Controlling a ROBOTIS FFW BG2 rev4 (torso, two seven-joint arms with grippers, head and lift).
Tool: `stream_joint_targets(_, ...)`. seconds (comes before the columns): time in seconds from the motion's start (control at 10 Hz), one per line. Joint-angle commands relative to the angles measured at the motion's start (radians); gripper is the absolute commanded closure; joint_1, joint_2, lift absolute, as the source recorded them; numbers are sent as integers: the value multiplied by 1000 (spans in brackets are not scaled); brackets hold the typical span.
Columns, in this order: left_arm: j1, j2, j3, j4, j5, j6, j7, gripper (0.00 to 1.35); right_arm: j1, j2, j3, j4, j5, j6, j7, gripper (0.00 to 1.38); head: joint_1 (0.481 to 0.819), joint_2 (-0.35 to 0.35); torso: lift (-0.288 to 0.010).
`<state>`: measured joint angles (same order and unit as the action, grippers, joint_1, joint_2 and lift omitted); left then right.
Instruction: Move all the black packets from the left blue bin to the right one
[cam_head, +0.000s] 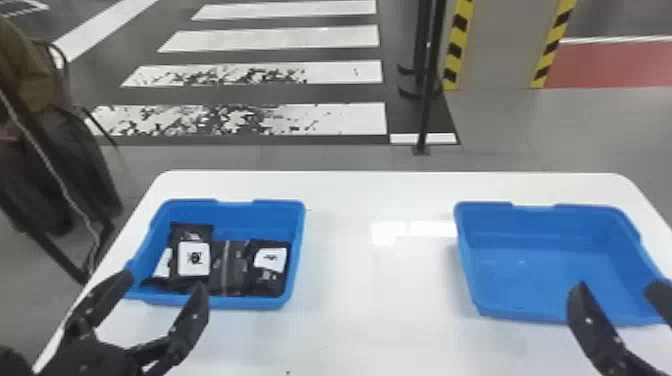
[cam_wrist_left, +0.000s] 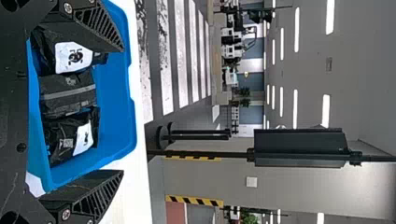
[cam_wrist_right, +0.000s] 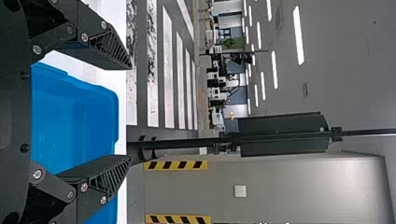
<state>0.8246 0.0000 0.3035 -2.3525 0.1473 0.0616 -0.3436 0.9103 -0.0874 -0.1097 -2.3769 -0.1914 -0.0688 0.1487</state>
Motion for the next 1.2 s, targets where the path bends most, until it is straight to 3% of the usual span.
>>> stream_joint_targets(0.0,0,-3,6,0,-4,-13,0,110,0,0,0,0,0,0,0,380,695,92,-140)
stream_joint_targets(0.7,-20,-3,16,0,-6,39,0,110,3,0,0,2,-10,0,0,381,695,104,-140)
stream_joint_targets(1.1,-145,-3,-12,27,-28,289,0,114,0,2,0,10,-16,0,0,381,695,91,-140)
